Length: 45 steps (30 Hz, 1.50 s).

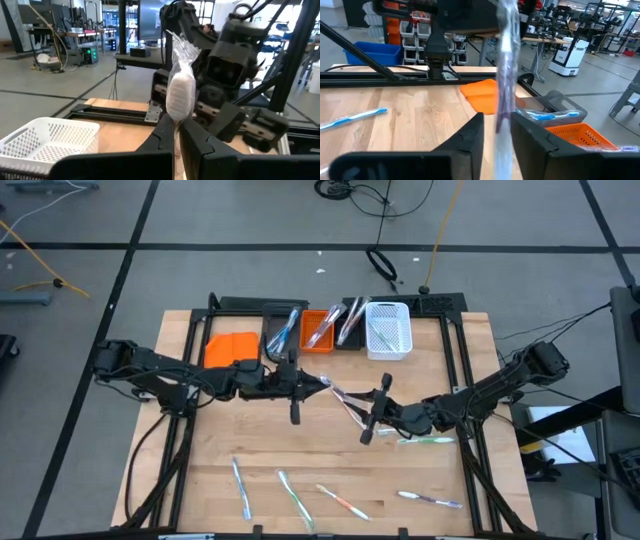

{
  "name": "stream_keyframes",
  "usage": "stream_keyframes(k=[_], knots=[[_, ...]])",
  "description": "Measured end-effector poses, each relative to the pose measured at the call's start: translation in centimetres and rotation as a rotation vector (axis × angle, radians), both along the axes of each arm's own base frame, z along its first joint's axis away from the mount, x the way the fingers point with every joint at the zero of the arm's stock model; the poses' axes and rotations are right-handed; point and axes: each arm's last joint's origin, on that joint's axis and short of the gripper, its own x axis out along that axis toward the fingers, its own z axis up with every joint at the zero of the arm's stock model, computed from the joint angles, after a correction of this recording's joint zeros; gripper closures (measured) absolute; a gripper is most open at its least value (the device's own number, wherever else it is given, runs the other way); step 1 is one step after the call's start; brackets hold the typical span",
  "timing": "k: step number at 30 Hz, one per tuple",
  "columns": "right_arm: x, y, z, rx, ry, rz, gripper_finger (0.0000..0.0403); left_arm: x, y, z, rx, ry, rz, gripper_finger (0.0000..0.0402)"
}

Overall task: Pick & Place Toothbrushes
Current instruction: Put the violet toothbrush into the orange bin

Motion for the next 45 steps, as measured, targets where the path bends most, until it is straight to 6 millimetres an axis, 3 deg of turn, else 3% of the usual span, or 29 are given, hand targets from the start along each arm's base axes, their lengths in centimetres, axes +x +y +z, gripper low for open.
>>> stream_keyframes(k=[7,13,23,27,31,37,45], knots=[[0.0,0.0,-0.3,-0.016,0.03,-0.001,0.0245,-0.3,0.5,-0.2,0.007,0.058,0.02,0.0401],[-0.1,0.0,-0.4,-0.019,0.042,-0.003,0.0211,-0.7,2.3,-0.4,0.009,0.12,0.087,0.0401],[-0.6,-0.7,-2.1,0.05,0.057,-0.031,0.0211,-2.0,7.5,-0.4,0.001,0.193,0.349,0.0401],[-0.7,-1.2,-2.6,0.081,0.056,-0.05,0.0212,-2.1,9.5,0.1,-0.02,0.303,0.429,0.0401],[-0.7,-1.4,-2.9,0.094,0.051,-0.059,0.0209,-1.8,11.2,1.5,-0.007,0.43,0.51,0.0401],[-0.9,-1.5,-3.2,0.106,0.018,-0.057,0.0212,-0.9,13.8,3.2,-0.024,0.484,0.545,0.0401],[-1.2,-1.6,-3.5,0.11,0.005,-0.056,0.0215,1.5,17.4,2.4,-0.067,0.629,0.544,0.0402]])
